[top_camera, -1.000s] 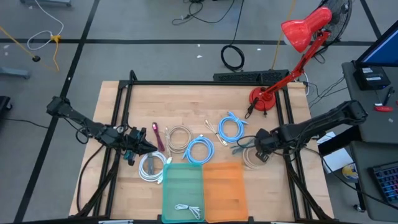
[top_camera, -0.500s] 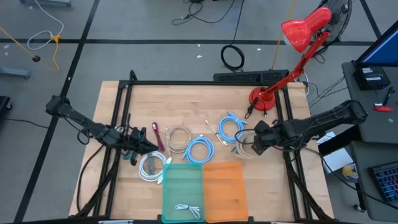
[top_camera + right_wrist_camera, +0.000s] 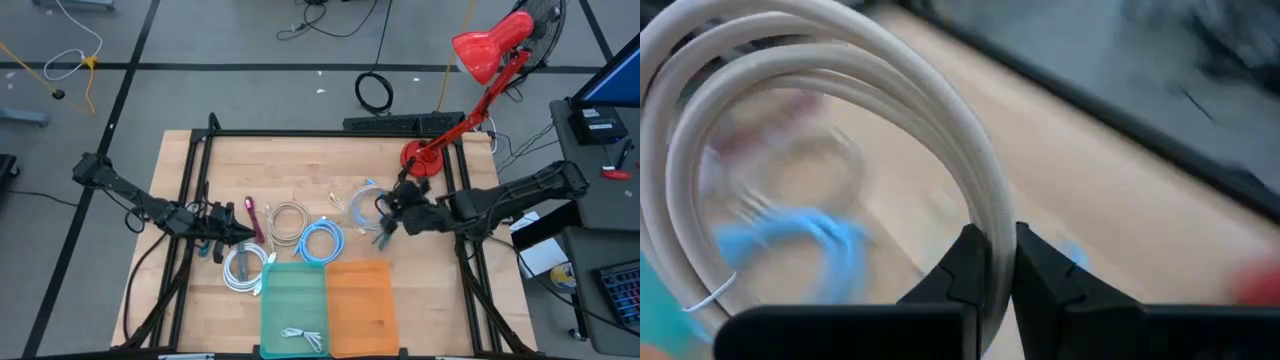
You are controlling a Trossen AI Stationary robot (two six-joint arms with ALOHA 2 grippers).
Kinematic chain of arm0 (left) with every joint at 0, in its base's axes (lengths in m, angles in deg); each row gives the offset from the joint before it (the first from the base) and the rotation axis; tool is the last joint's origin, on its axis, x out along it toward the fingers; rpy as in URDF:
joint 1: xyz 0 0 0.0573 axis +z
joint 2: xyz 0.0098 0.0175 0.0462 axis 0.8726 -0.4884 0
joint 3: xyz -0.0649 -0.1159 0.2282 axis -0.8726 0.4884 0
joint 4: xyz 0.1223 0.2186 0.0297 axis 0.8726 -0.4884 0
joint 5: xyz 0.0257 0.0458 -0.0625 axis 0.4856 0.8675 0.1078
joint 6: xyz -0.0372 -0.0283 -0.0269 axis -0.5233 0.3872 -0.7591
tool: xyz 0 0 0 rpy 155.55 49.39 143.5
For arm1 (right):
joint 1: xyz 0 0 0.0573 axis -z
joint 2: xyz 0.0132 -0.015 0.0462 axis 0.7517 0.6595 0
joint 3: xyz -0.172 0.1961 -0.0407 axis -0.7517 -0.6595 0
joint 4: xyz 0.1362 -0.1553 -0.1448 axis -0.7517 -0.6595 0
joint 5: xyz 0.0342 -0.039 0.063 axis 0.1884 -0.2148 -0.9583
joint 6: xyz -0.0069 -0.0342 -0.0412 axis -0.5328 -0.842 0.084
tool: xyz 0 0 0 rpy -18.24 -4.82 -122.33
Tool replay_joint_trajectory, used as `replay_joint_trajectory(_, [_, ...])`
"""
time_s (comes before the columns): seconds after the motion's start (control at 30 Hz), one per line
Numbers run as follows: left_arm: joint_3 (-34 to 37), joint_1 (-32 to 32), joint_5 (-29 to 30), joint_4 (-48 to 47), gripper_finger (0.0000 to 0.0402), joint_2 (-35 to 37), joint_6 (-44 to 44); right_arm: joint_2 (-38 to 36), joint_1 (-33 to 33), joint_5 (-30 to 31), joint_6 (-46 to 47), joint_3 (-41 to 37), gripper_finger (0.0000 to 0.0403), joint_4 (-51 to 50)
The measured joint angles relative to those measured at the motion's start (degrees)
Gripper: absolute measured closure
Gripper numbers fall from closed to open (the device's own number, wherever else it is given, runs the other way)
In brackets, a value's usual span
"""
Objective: Pick & Place USB Port
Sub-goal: Put the right gray video cable into the orange bin
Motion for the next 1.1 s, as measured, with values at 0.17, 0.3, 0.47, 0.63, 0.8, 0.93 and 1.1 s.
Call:
replay_joint_trajectory(0.17, [0.0, 0.0, -1.4, 2.8, 0.0378, 0.0, -0.7, 7.9, -1.8, 0.9, -16.3, 0.1, 0.0384, 29.8])
replay_joint_trajectory(0.3, [0.0, 0.0, -3.6, 5.5, 0.0378, 0.0, -0.3, 16.7, -3.2, 0.9, -23.1, 0.1, 0.0384, 50.2])
replay_joint_trajectory(0.47, [0.0, -1.7, -12.9, 12.3, 0.0378, -0.7, 4.1, 26.7, -4.0, 0.9, -29.3, 1.1, 0.0384, 66.9])
replay_joint_trajectory(0.63, [0.0, -7.6, -19.3, 28.9, 0.0378, -5.7, 12.4, 29.1, -3.7, 0.9, -31.0, 8.0, 0.0385, 61.3])
replay_joint_trajectory(0.8, [-2.3, -12.4, -16.5, 38.7, 0.0378, -15.8, 16.8, 29.3, -6.3, 1.4, -32.5, 14.0, 0.0385, 50.7])
replay_joint_trajectory(0.93, [-9.6, -13.1, -16.4, 36.7, 0.0378, -27.1, 18.9, 29.1, -8.4, 7.9, -33.2, 14.6, 0.0385, 49.1])
replay_joint_trajectory(1.1, [-21.7, -13.1, -5.1, 27.3, 0.0378, -43.1, 29.3, 29.2, -9.3, 11.1, -34.4, 14.4, 0.0386, 48.4])
